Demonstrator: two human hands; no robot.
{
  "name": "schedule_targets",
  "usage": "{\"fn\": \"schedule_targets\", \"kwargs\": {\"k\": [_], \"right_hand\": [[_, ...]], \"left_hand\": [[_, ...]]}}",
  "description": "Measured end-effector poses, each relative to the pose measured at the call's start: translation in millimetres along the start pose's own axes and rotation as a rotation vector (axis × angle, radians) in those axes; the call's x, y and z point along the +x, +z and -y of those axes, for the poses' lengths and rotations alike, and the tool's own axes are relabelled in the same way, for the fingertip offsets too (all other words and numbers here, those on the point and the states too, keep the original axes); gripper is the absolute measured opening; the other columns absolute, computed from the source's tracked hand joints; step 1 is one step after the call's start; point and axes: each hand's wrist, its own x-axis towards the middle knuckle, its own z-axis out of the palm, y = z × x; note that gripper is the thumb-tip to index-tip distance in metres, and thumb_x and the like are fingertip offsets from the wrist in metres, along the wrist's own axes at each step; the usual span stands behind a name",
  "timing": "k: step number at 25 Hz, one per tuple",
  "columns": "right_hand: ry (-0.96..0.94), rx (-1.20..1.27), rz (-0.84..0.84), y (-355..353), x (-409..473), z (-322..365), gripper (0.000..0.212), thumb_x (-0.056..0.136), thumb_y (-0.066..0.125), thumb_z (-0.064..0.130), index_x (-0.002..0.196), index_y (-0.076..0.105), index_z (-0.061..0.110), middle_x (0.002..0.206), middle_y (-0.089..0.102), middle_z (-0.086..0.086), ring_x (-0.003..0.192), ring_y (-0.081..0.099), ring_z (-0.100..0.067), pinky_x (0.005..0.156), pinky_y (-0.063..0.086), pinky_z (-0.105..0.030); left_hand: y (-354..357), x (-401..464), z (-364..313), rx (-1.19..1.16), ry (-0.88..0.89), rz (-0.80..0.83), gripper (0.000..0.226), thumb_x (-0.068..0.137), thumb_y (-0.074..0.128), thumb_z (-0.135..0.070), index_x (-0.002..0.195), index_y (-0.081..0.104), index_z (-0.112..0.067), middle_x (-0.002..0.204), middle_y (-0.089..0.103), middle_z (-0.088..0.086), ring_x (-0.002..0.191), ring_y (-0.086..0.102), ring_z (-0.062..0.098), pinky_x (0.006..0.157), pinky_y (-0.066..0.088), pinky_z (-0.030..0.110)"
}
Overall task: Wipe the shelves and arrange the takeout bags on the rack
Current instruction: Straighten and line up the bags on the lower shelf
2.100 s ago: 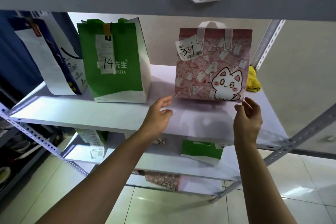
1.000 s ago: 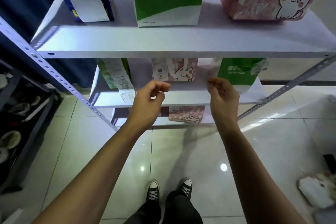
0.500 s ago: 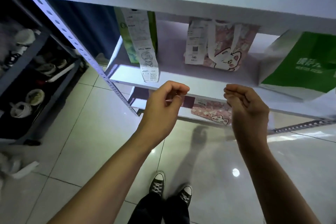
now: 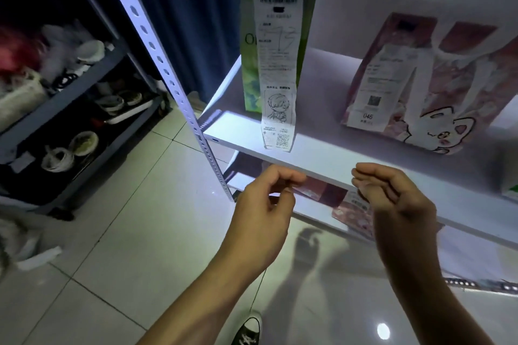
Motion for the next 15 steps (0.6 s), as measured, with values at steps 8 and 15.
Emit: {"fn": "schedule_targets", "kwargs": {"k": [8, 15], "right_hand": [[-0.019, 0.109, 0.045, 50, 24, -9, 0.022, 0.095, 0.059, -0.005, 0.105, 0.070, 0.012, 0.099, 0.074, 0.003, 0.093, 0.070, -0.005, 0.089, 0.054, -0.018], [0.001, 0.142, -0.018, 53, 41, -12, 0.021, 0.095, 0.059, -0.003, 0.110, 0.070, 0.008, 0.102, 0.073, -0.001, 0.096, 0.069, -0.010, 0.088, 0.053, -0.021]], "left_hand": [[-15, 48, 21, 0.025, -0.007, -0.017, 0.037, 0.097, 0.053, 0.000, 0.100, 0.070, -0.033, 0.102, 0.074, -0.015, 0.101, 0.066, 0.006, 0.088, 0.052, 0.029], [4, 76, 20, 0.039, 0.041, 0.023, 0.038, 0.096, 0.054, 0.001, 0.101, 0.070, -0.033, 0.105, 0.073, -0.019, 0.104, 0.066, 0.002, 0.090, 0.047, 0.023]]}}
